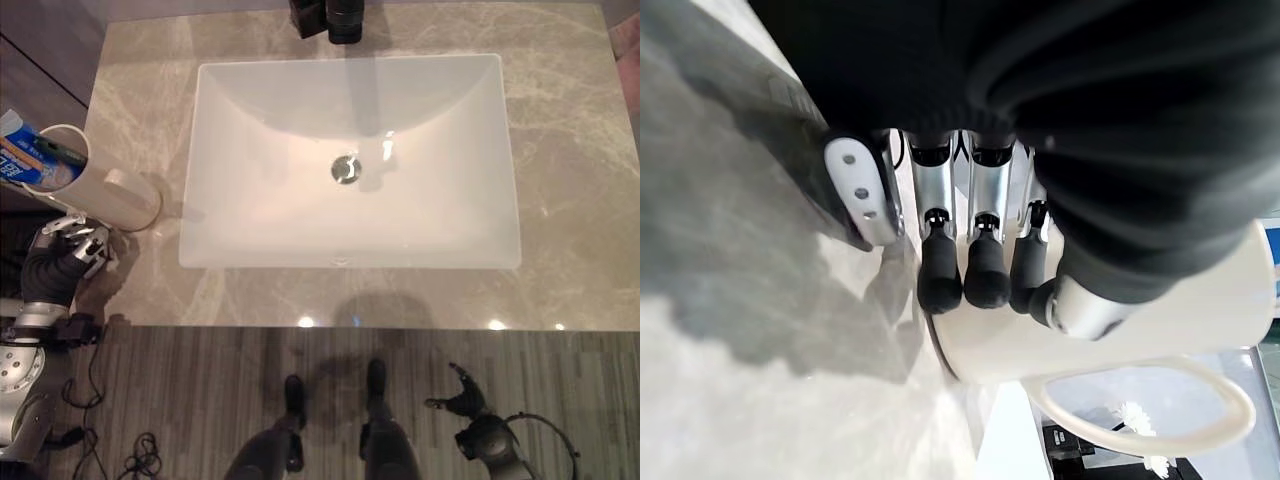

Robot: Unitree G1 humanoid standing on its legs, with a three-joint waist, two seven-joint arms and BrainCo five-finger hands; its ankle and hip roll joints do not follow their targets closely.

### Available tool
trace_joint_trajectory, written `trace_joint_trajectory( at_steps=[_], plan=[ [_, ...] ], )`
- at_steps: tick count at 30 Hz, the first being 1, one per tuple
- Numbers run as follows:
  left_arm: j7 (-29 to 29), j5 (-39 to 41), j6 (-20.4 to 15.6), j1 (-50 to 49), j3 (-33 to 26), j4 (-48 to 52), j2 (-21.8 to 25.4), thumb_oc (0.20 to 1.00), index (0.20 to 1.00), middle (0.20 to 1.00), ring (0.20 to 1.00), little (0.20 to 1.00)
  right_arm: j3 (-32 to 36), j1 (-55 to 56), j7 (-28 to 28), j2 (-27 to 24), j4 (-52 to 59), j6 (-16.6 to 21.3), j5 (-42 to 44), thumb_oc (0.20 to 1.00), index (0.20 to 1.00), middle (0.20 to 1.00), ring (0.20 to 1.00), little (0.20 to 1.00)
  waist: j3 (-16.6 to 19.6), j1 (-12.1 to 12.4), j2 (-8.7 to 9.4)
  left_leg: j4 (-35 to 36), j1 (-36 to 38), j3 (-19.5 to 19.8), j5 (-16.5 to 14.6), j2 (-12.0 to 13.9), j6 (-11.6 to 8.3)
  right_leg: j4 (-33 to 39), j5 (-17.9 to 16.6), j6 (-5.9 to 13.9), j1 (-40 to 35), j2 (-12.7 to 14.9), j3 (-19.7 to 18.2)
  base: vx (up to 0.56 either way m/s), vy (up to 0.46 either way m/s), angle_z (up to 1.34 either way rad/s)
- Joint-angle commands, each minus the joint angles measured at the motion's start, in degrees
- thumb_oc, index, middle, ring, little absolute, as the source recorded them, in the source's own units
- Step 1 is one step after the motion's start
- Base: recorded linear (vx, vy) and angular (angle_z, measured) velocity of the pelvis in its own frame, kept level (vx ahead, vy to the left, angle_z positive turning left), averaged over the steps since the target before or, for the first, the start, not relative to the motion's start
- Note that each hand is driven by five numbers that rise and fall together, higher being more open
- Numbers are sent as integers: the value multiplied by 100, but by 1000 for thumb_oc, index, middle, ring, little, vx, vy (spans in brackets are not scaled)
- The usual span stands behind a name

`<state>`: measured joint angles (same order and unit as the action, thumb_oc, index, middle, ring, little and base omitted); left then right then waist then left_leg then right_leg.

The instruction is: Put brush and paste in cup on sink, flatten towel.

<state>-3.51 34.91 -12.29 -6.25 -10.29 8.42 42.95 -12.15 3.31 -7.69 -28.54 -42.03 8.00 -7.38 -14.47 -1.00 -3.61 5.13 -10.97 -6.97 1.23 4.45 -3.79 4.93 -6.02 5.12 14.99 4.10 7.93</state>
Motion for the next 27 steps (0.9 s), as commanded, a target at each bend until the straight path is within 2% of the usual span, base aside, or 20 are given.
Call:
trace_joint_trajectory(
  at_steps=[1, 7, 14, 22, 27],
  plan=[
    [51, -244, -43, -154, 202, -269, 82, 200, 200, 200, 200, 200, -217, -133, -138, -20, -137, 52, 215, 1000, 1000, 1000, 1000, 1000, 213, -115, 198, -13, -92, -13, 292, -25, -105, -205, 332, 270, -372, 313, 89, 33, 19, -2],
    [218, -355, -1, -508, 139, -161, -113, 200, 200, 200, 200, 200, -216, -62, -75, 40, -386, 25, 149, 1000, 1000, 1000, 1000, 1000, 356, -80, 191, -13, 87, -28, 222, -43, -81, -177, 369, 262, -556, 329, 70, 14, 6, -2],
    [446, -237, 23, -977, -18, 4, -239, 200, 200, 200, 200, 200, -152, -84, -162, 140, -951, -76, -78, 1000, 1000, 1000, 1000, 1000, 536, -2, 89, -13, 271, 21, 188, -77, -80, -82, 402, 247, -826, 357, 142, -5, -4, 1],
    [410, -163, -29, -907, -57, -70, -179, 200, 200, 200, 200, 200, -308, -208, -122, 76, -812, -38, -67, 1000, 1000, 1000, 1000, 1000, 595, 12, 37, -13, 114, -68, 252, -57, -105, 7, 267, 262, -607, 363, 27, -43, -8, -1],
    [331, -269, -49, -758, -13, -86, -120, 200, 200, 200, 200, 200, -134, -154, -29, 205, -450, 73, 567, 1000, 1000, 1000, 1000, 1000, 498, -45, 52, -13, -51, -114, 359, 7, -143, 7, 207, 236, -395, 286, -66, -24, -30, -14]
  ],
)
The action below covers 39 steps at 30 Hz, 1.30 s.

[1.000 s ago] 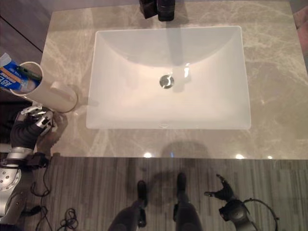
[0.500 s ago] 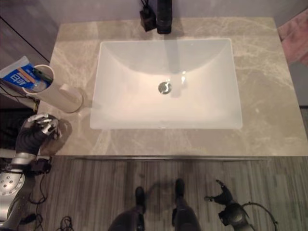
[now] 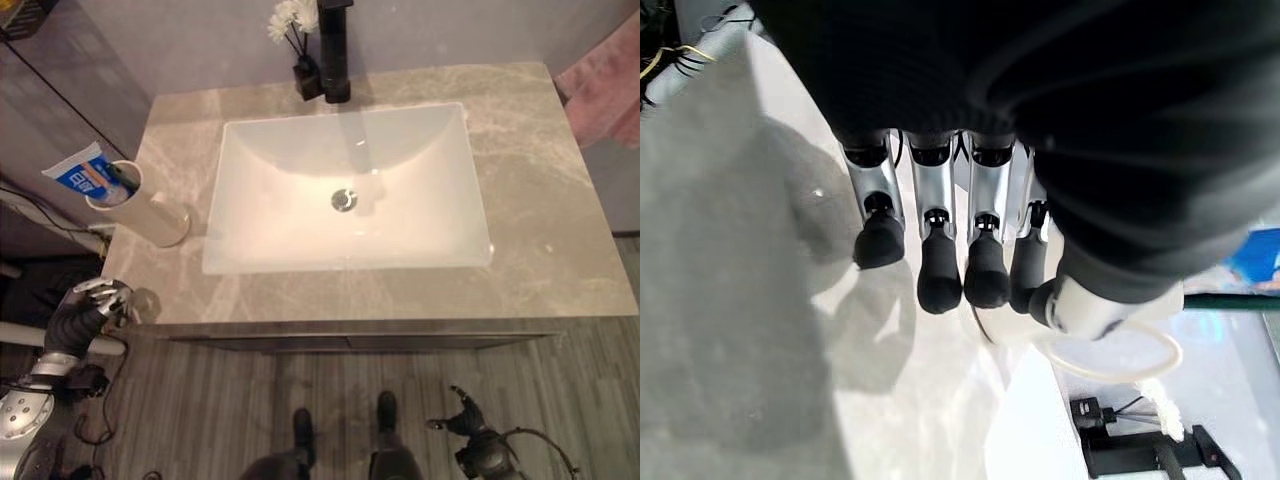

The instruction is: Put brush and paste in cup on sink, flatten towel.

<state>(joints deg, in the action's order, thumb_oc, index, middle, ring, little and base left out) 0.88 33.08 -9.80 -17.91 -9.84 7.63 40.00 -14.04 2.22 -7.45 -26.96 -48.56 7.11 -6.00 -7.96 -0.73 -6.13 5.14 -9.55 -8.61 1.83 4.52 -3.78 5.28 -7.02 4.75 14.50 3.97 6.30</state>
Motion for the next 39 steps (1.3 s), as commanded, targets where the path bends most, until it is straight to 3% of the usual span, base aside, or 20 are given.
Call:
trace_joint_trajectory(
  at_steps=[1, 14, 21, 30, 39],
  plan=[
    [-110, -87, -298, 413, -53, -10, 176, 200, 200, 200, 200, 200, 60, -41, -52, 47, 210, 159, 430, 1000, 1000, 1000, 1000, 1000, -150, -70, 302, -14, -199, 52, 301, 1, -145, -28, 306, 272, -341, 299, 98, -27, -33, -6],
    [-381, -327, -345, 1060, 96, -401, 153, 200, 200, 200, 200, 200, -343, -119, -8, -221, 579, 156, -115, 1000, 1000, 1000, 1000, 1000, -211, -166, 342, -14, -481, -47, 322, 71, -209, -28, 227, 293, 33, 271, -23, 11, -5, -5],
    [-540, -423, -350, 1303, 22, -621, 191, 200, 200, 200, 200, 200, -186, -235, -96, -166, 384, 123, 95, 1000, 1000, 1000, 1000, 1000, -210, -189, 382, -14, -654, -47, 339, 68, -220, -28, 181, 325, 227, 282, -62, 0, 0, 0],
    [-784, -469, -387, 1607, -147, -754, 421, 200, 200, 200, 200, 200, -230, -300, -146, -98, 467, 130, 158, 1000, 1000, 1000, 1000, 1000, -270, -198, 481, -14, -825, 18, 379, 75, -227, -28, 132, 338, 381, 268, -92, 12, -3, -6],
    [-945, -452, -395, 2424, 115, -1258, 934, 200, 200, 200, 200, 200, -388, -387, -146, -30, 422, 120, 193, 1000, 1000, 1000, 1000, 1000, -344, -273, 497, -14, -989, 61, 391, 64, -260, -28, 80, 370, 541, 293, -73, -7, 10, 4]
  ],
)
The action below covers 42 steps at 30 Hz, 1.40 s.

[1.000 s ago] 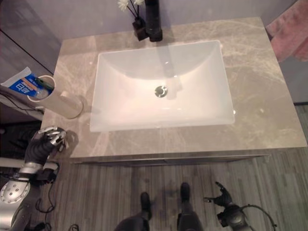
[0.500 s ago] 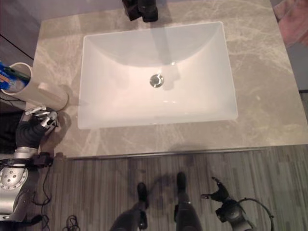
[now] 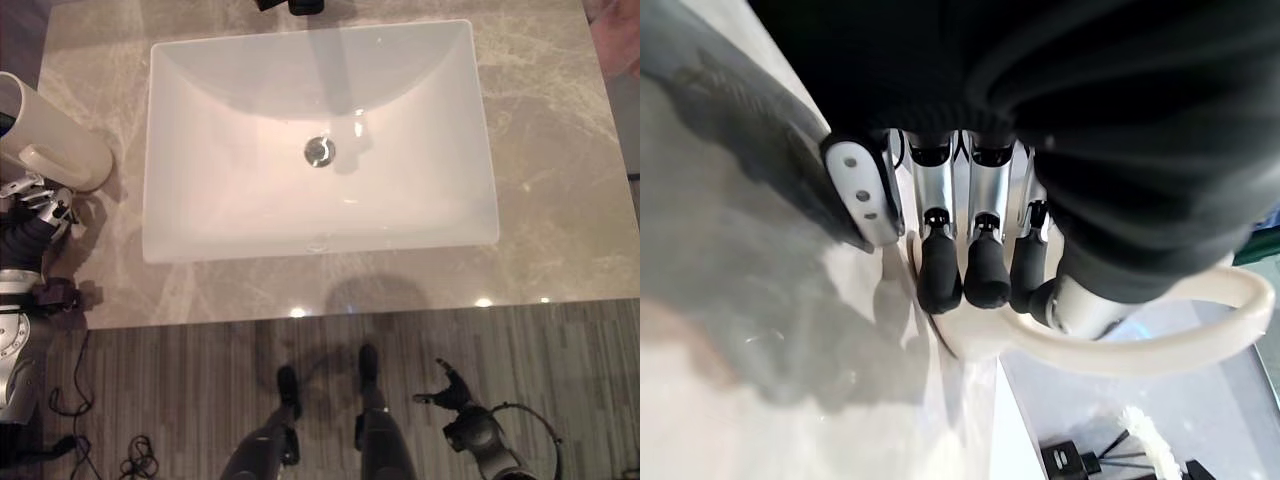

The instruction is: Put brush and paste in cup on sink, flatten towel.

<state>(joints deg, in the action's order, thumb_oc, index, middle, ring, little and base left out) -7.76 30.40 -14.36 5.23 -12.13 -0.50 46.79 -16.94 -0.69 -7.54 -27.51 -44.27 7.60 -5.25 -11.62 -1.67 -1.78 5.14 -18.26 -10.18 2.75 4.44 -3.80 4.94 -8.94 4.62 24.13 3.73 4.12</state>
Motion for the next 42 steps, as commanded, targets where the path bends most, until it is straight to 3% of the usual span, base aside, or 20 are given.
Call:
trace_joint_trajectory(
  at_steps=[1, 10, 22, 42],
  plan=[
    [-81, -185, 59, 117, 351, -450, 257, 200, 200, 200, 200, 200, -95, -96, -136, 26, -7, 71, 118, 1000, 1000, 1000, 1000, 1000, 23, -175, 64, -14, -120, 218, 299, 72, -258, 6, 271, 384, -419, 317, 144, 0, 0, 0],
    [-138, -394, 93, 714, 703, -663, 427, 200, 200, 200, 200, 200, -180, -127, -159, 33, -51, 76, 146, 1000, 1000, 1000, 1000, 1000, 6, -271, 99, -14, -228, 159, 320, 88, -266, 6, 192, 396, -245, 311, 29, -2, 0, -1],
    [-147, -433, 120, 925, 894, -708, 300, 200, 200, 200, 200, 200, -200, -84, -156, 36, -70, 84, 160, 1000, 1000, 1000, 1000, 1000, 47, -336, 86, -14, -231, 80, 336, 120, -268, 6, 148, 379, -166, 296, -58, -3, 0, -3],
    [-491, -377, 120, 1422, 866, -1391, 321, 200, 200, 200, 200, 200, -230, -20, -137, 28, -126, 94, 200, 1000, 1000, 1000, 1000, 1000, 130, -402, 136, -14, -296, 18, 365, 185, -287, 6, 124, 377, -41, 225, -107, -1, -4, -1]
  ],
)
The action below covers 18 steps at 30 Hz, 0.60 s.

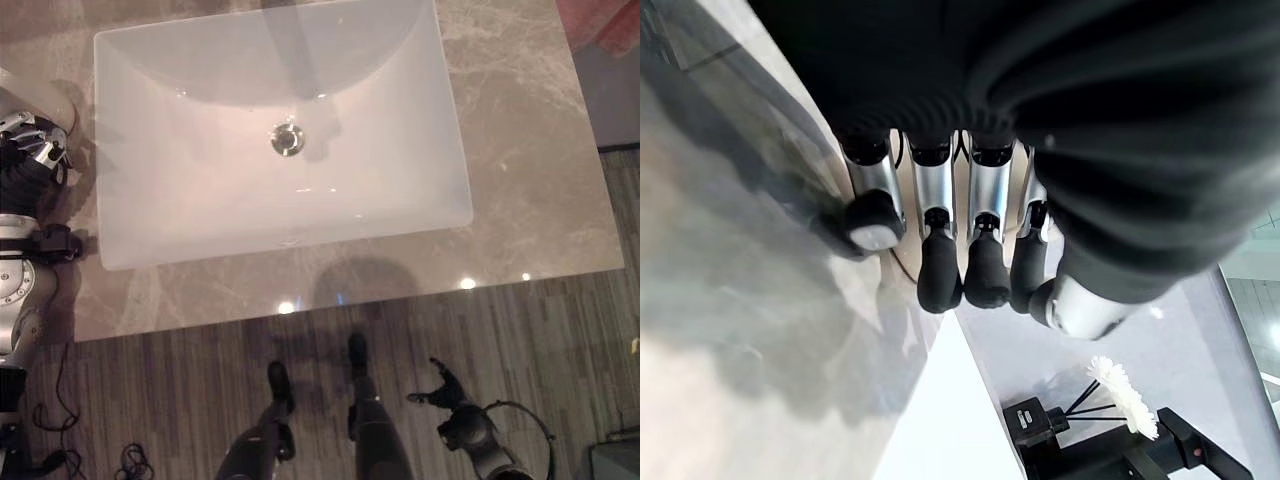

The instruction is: Put brush and paste in cup on sink, flatten towel.

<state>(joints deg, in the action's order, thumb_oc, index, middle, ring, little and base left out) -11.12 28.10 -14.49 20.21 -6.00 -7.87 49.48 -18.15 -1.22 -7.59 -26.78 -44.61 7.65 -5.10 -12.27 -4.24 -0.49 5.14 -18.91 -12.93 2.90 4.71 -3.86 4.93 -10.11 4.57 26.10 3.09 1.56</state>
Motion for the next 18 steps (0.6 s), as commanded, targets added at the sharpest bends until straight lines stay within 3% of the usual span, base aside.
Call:
trace_joint_trajectory(
  at_steps=[1, 12, 18],
  plan=[
    [-155, -146, 132, -73, 255, -656, 53, 200, 200, 200, 200, 200, -108, 32, -133, -44, -92, 89, 185, 1000, 1000, 1000, 1000, 1000, 195, -145, 7, -14, -232, 293, 350, 158, -281, 7, 241, 382, -237, 288, 149, 0, 0, 0],
    [-293, -143, 140, 406, 397, -1042, 351, 200, 200, 200, 200, 200, -139, 9, -144, -73, -164, 84, 214, 1000, 1000, 1000, 1000, 1000, 158, -152, 40, -14, -327, 350, 382, 155, -284, 7, 229, 402, -195, 300, 214, 0, 0, 0],
    [-422, -133, 148, 1131, 759, -1493, 664, 200, 200, 200, 200, 200, -221, -80, -167, -83, -181, 107, 295, 1000, 1000, 1000, 1000, 1000, 109, -189, 64, -14, -416, 390, 405, 145, -290, 7, 197, 434, -140, 314, 237, 0, 0, 0]
  ],
)
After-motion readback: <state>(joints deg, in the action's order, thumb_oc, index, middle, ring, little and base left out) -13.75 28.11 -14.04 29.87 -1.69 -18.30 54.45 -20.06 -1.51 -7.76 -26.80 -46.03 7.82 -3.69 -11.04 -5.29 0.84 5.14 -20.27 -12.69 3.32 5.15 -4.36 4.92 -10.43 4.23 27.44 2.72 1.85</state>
